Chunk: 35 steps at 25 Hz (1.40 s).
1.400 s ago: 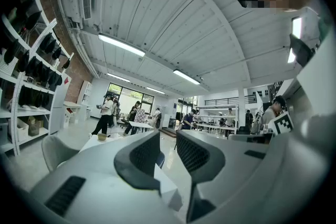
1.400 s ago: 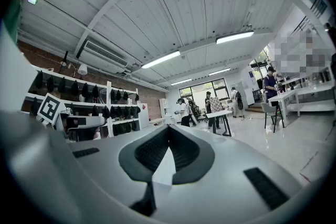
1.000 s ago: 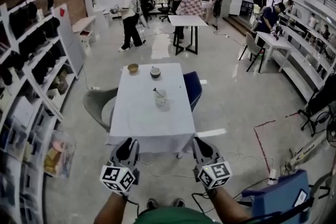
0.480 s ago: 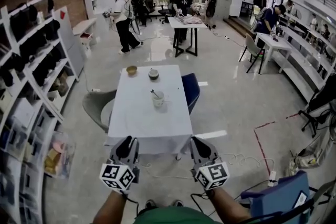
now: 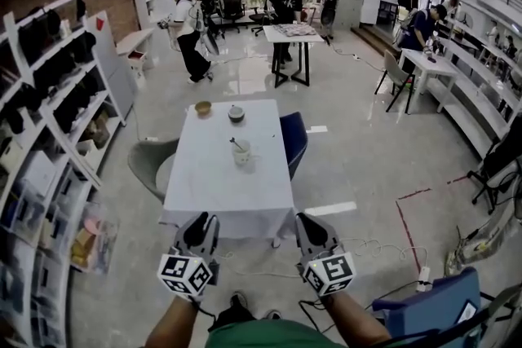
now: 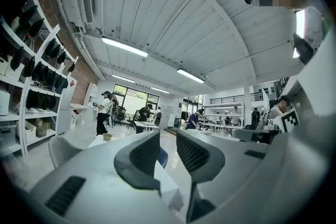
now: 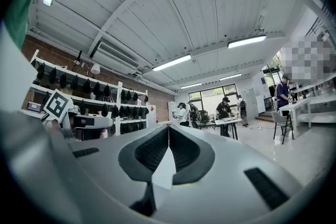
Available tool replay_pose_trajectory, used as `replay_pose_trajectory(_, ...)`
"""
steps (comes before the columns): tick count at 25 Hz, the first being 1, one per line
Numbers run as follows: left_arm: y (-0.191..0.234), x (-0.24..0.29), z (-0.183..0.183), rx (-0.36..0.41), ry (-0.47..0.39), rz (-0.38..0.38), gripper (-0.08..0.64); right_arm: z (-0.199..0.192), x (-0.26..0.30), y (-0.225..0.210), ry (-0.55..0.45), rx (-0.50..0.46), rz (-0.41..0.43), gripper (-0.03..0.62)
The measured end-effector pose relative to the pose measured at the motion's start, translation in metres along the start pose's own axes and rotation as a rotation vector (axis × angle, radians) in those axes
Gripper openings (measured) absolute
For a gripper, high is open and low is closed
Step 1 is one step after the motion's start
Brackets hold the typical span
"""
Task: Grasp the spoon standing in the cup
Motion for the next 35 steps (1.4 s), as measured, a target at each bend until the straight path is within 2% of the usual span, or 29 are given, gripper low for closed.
replay_pose_trajectory(5, 0.002, 0.019, -0.005, -0.003, 0.003, -0.011, 0.109, -0.005, 0.005, -0.015, 0.001, 0.005, -0.021, 0.023)
replay_pose_trajectory(12, 0.027, 0.068, -0.012, -0.031, 0.010, -0.045, 0.109, -0.007, 0.040, -0.038, 0.008, -0.012, -0.063, 0.023)
replay_pose_trajectory(23, 0.114, 0.168, -0.006, -0.086, -0.008, -0.103, 0.109, -0.009, 0.151, -0.055, 0.047, -0.051, -0.115, 0.023)
replay_pose_trajectory(33, 0.190, 0.211, -0.009, -0.141, -0.011, -0.117, 0.107, -0.019, 0.231, -0.055, 0.093, -0.059, -0.152, 0.023)
replay_pose_trajectory(35, 0.199, 0.218, -0.004, -0.126, -0.029, -0.130, 0.070, -0.020, 0.246, -0.057, 0.100, -0.052, -0.146, 0.023)
Point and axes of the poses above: the fingertips, and each gripper's own axes: x forward along the fingers, y to its left, z out of its top, the point moved 4 cm from there along -x, backward along the fingers, and after that the axes turned 6 degrees about -z, right-handed, at the moved point
